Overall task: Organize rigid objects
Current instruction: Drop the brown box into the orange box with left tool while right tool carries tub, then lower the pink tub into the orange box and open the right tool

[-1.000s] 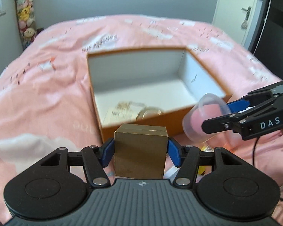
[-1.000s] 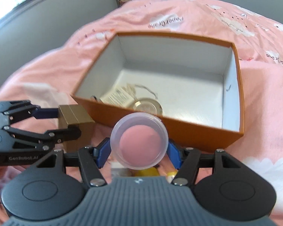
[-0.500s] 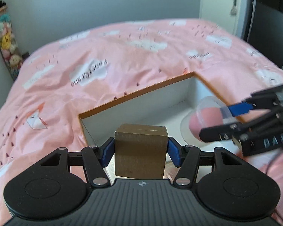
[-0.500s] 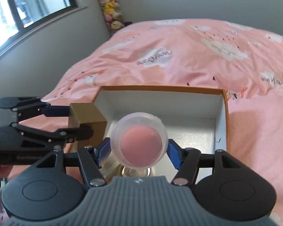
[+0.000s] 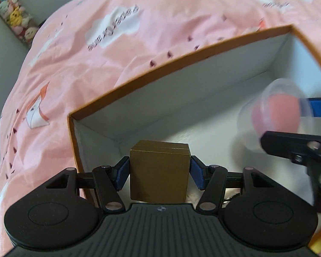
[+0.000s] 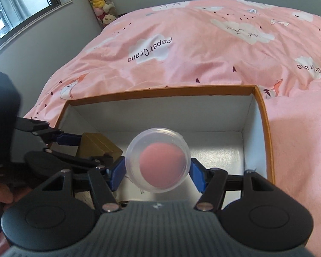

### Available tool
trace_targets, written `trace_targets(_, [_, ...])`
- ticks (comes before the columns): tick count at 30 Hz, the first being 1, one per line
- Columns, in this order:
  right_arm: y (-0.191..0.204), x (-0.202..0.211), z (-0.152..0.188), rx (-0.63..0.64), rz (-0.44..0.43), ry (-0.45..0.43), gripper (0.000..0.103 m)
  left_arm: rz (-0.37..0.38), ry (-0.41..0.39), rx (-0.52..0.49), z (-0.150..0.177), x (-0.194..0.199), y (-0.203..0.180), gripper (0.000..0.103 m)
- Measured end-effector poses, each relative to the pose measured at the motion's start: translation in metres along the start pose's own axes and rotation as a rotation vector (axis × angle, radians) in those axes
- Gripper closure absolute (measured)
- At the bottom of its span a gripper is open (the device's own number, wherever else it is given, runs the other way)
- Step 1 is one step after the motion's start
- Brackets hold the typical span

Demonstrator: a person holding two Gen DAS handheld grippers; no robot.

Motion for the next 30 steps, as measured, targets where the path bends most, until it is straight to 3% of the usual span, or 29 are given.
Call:
trace_targets(6, [-0.001,-0.011,0.000,0.005,-0.004,0.020,0.040,-0.060,0.009,-0.060,-0.003,-0.009,-0.001,0.029])
trace_targets(11, [-0.004,-0.016,-0.001,-0.005,0.001,0.027,0.040,-0.006,-0.031,-0.013,-0.006,0.008,0.011,0.026])
trace_targets(17, [0.006,-0.029,-0.004,-0.012,-0.002,0.056,0.039,0.123,-0.221,0.129,-0.011,0.064,0.040,0.037])
trace_targets(20, [0.020,-0.040,-0.008,0.010,-0.005,0.067,0.040,0.103,-0.266,0.190,-0.010,0.078,0.059,0.043])
trace_targets(24, [0.037,-0.056,-0.017,0.053,0.008,0.072,0.040,0.107,-0.223,0.241,0.001,0.069,0.072,0.057])
trace_targets(30, [0.060,-0.075,-0.020,0.110,-0.003,0.091,0.040,0.163,-0.191,0.294,0.023,0.056,0.078,0.067])
Point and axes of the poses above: each gripper's, at about its wrist camera, not at the fingertips, and x roughly against the way its jaws point, y to its left, z to its underside, the point moved 8 cm from there along -x, roughly the way its jaws point, and after that the axes turned 1 degree about -y, right-handed, at the moved point
